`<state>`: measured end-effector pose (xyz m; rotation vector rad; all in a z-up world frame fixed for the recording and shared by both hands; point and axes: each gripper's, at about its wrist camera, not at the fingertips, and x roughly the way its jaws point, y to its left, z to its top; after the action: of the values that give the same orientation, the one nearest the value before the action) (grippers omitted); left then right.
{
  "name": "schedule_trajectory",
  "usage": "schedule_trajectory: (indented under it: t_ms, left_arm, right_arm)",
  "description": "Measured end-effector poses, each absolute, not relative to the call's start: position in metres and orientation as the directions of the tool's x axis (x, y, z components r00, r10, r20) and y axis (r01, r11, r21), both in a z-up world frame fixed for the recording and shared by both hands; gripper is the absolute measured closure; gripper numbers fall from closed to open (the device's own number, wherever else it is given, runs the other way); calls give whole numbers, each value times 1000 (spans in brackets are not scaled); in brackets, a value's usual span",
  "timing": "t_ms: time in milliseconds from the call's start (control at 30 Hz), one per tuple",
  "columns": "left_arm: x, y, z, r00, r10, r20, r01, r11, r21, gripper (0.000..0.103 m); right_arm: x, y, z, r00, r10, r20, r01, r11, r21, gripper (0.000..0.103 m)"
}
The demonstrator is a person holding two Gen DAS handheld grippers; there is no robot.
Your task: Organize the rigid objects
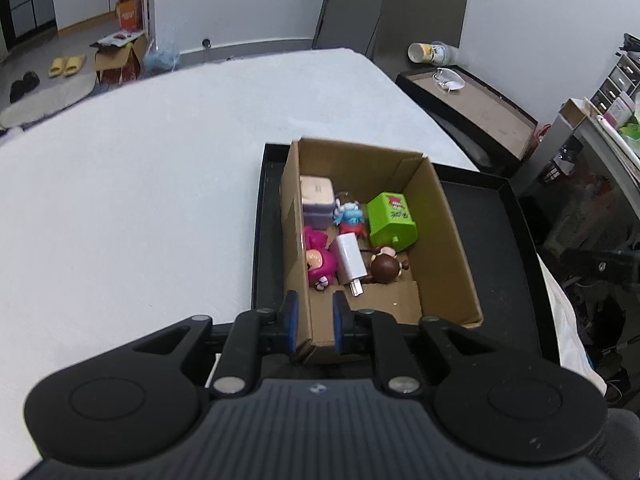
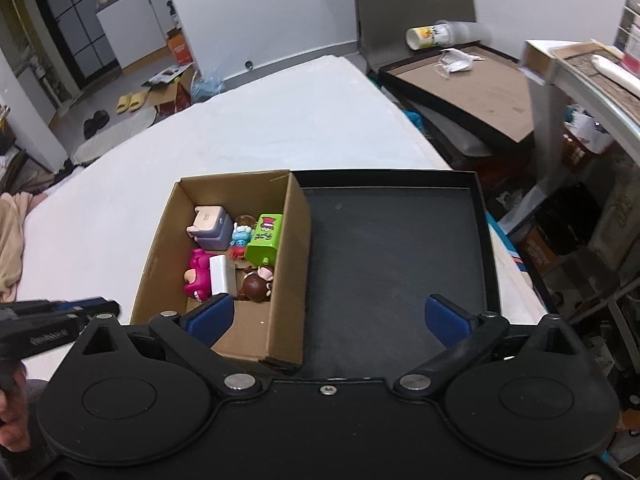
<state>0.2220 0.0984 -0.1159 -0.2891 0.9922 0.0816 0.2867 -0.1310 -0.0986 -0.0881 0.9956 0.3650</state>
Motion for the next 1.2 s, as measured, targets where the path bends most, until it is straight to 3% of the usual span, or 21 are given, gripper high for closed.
schedule_trajectory:
  t_ms: [167,400,467,767,1200]
  left_arm:
    - [214,90,-90,562,-57,-825,-176,966,-187,53]
    - [198,73,-64,591,-67,-804,-129,976,-176,40]
    - [192,69,-57,597,-77,-798,-118,976,-182,32]
    - [163,53,-31,633,-80,-770,-84,982,-171,15]
    - [113,40,-2,702,-71,-708,-58,986,-157,7]
  right_arm:
    - [270,-141,-88,524,261,-811,-331,940,88,0]
    - [248,-159,-75,565,261,-783,-295,950,104,0]
    - [242,-165,-71,567,268,-779,-294,949,112,0]
    - [208,-185,-45,633,256,-731,-276,956,96,0]
    - [161,-194,-25,671,275,-688,-249,958,141,0]
